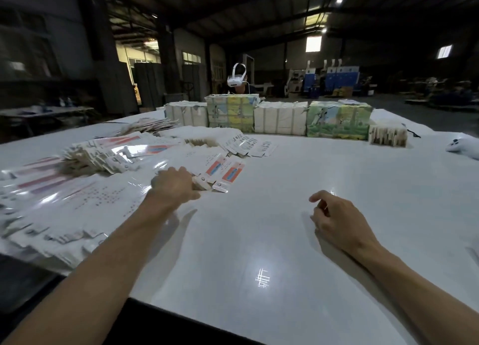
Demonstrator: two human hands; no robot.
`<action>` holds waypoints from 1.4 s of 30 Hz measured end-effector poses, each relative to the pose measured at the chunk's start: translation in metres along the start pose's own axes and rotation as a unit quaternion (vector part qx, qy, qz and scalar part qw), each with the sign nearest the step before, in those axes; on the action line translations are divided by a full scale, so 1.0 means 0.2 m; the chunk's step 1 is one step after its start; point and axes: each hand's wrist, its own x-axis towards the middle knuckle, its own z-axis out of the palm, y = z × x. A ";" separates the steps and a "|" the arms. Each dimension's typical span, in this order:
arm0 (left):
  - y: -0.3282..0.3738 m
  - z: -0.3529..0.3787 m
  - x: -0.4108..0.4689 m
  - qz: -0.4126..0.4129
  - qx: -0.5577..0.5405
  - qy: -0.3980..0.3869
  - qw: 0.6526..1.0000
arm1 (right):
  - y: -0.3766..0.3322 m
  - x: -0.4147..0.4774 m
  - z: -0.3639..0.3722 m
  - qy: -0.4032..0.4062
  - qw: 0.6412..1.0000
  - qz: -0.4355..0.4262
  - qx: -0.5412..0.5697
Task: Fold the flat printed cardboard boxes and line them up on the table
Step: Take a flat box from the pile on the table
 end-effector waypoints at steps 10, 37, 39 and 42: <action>-0.41 -0.02 0.04 -0.064 0.042 -0.048 0.996 | 0.02 0.00 0.00 -0.004 0.998 0.010 0.069; 0.84 0.08 -0.15 0.228 -0.514 -0.336 0.756 | 0.03 0.02 -0.06 0.148 0.973 -0.033 0.176; 0.94 0.13 -0.21 0.246 -0.526 -0.335 0.742 | 0.03 0.02 -0.07 0.129 0.975 -0.025 0.179; 1.02 0.23 -0.26 0.261 -0.585 -0.341 0.688 | 0.05 0.02 -0.08 0.104 0.979 -0.009 0.175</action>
